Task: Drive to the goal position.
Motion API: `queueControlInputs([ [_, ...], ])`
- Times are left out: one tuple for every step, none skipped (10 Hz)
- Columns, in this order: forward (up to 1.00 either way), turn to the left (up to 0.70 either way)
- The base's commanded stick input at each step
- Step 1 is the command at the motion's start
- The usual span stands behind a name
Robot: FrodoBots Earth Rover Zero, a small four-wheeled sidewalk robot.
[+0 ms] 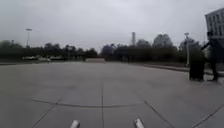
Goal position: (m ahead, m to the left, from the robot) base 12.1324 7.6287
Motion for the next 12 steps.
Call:
queueControlInputs([
  [1.0, 0.4],
  [1.0, 0.4],
  [1.0, 0.4],
  [1.0, 0.4],
  [1.0, 0.4],
  [1.0, 0.24],
  [1.0, 0.0],
  [1.0, 0.0],
  [1.0, 0.0],
  [1.0, 0.0],
  [1.0, 0.0],
  [1.0, 0.0],
])
